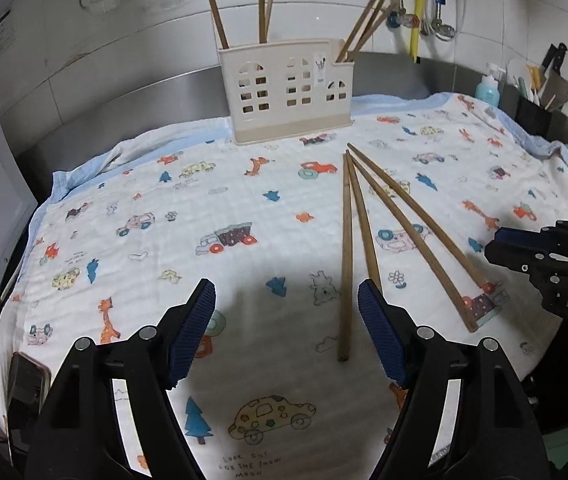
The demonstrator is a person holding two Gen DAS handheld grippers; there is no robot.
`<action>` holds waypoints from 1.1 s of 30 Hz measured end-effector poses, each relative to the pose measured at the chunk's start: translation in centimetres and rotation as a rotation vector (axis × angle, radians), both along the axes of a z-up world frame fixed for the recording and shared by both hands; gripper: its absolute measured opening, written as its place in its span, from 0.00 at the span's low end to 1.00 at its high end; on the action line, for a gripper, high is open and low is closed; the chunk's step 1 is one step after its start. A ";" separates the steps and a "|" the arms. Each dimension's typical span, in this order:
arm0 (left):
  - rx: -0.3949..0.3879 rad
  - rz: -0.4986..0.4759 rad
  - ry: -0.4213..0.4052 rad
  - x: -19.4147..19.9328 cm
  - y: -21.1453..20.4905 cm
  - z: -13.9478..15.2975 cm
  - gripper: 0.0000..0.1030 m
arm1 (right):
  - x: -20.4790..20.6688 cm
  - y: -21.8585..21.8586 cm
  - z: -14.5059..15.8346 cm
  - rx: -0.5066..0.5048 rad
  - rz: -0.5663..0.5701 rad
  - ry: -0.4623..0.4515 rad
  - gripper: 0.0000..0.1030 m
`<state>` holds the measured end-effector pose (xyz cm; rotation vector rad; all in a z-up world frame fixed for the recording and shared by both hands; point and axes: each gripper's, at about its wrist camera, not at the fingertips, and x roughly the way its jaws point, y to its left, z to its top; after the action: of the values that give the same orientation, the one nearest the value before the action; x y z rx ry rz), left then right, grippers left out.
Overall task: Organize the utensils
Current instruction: 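Return both open tools to the remaining chopsticks on the cloth, then close the left tool on one chopstick while the right tool grasps another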
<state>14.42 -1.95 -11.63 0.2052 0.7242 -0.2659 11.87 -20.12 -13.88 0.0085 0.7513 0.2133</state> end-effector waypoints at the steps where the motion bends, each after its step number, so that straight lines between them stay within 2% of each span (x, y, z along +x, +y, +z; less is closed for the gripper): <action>1: 0.003 -0.002 0.009 0.2 -0.1 -0.3 0.71 | 0.1 0.0 0.0 0.004 0.001 0.002 0.22; 13: 0.026 0.004 0.054 1.4 -0.9 -1.8 0.71 | 0.9 0.4 -0.8 0.021 0.012 0.025 0.22; 30: -0.001 -0.027 0.065 1.5 -1.1 -2.2 0.71 | 1.8 1.4 -1.6 -0.009 0.001 0.049 0.13; 31: -0.006 -0.032 0.069 1.5 -1.1 -2.2 0.70 | 1.8 1.4 -1.7 -0.012 0.001 0.049 0.12; 33: -0.011 -0.040 0.076 1.6 -1.1 -2.2 0.63 | 1.8 1.4 -1.7 -0.022 -0.002 0.046 0.09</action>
<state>16.03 -3.08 -13.86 0.1998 0.7947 -0.3171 13.68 -18.76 -15.54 -0.0067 0.7993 0.2035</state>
